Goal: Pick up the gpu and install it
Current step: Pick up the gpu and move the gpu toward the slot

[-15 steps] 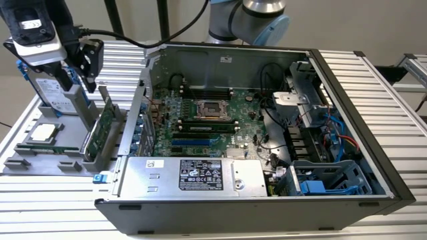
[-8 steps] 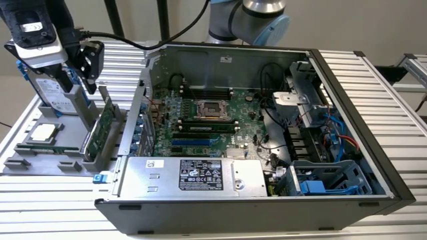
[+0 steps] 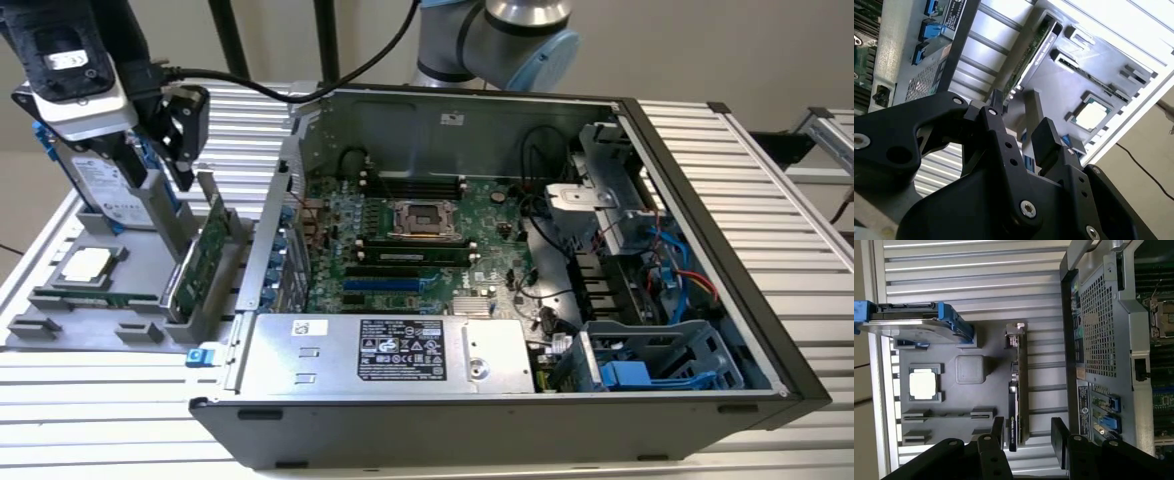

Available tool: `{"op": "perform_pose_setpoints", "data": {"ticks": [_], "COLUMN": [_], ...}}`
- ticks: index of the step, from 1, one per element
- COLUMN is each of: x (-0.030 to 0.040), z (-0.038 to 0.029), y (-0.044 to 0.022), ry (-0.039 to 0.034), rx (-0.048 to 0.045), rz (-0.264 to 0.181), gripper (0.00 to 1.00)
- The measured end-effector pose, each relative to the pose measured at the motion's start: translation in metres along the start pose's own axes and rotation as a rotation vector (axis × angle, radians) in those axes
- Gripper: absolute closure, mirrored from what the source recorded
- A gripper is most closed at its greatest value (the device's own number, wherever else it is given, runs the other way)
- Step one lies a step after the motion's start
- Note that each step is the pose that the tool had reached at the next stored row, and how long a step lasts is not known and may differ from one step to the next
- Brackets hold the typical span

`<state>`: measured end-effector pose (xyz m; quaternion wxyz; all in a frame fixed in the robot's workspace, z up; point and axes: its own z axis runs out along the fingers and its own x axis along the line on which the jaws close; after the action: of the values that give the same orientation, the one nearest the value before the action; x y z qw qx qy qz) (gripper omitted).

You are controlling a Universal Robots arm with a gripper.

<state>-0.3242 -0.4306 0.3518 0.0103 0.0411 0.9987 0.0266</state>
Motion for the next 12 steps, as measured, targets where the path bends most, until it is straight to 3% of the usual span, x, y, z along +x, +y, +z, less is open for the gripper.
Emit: {"op": "perform_pose_setpoints", "data": {"ticks": [10,12], "x": [0.0001,0.0002], "z": [0.0035,0.0093], "y": [-0.0002,-0.0005], "ry": [0.0001,0.0000], "rx": [0.0001,-0.0001], "rz": [0.000,0.000], "gripper": [0.00,0.00]}}
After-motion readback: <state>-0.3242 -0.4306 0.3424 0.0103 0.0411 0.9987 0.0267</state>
